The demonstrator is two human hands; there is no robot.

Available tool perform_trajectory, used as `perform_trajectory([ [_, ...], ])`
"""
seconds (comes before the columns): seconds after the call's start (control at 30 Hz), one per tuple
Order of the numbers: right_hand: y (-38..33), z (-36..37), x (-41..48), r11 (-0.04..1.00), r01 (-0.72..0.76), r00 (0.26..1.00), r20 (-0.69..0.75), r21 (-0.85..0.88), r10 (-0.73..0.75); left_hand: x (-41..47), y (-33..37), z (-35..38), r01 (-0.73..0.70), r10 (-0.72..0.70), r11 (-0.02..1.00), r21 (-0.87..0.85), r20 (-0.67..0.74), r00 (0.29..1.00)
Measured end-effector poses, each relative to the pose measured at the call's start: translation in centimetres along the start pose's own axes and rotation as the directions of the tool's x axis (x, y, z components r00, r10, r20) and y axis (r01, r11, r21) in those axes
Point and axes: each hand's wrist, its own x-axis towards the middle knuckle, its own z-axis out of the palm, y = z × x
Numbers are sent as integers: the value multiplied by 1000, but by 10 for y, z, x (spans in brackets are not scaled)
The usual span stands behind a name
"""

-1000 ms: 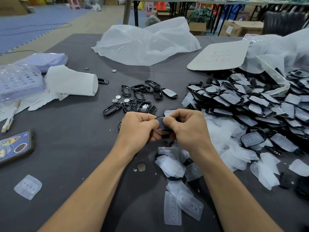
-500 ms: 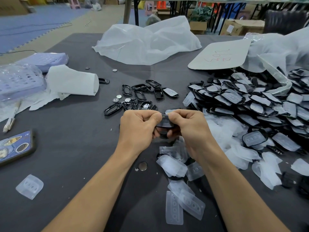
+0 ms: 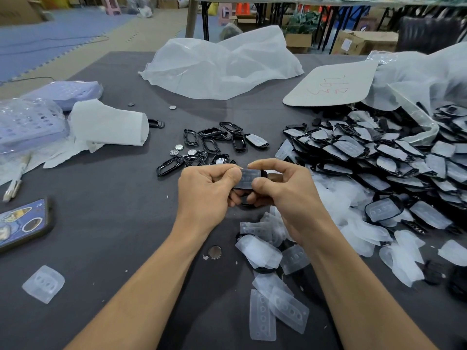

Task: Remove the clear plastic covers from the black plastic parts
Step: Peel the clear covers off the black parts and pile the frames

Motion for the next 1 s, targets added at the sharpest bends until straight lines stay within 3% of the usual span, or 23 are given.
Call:
perform_trajectory([
  [0.23, -4, -3, 1, 997, -34, 999, -4, 68, 34, -1, 0, 2, 28, -28, 1000, 1, 30, 999],
  [0.6, -2, -6, 2, 999, -30, 998, -50, -27, 29, -1, 3, -1, 223, -213, 972, -67, 134, 968],
  [1.0, 6, 2, 5, 987, 30, 985, -163, -158, -56, -3, 2, 0, 218, -209, 974, -59, 120, 970],
])
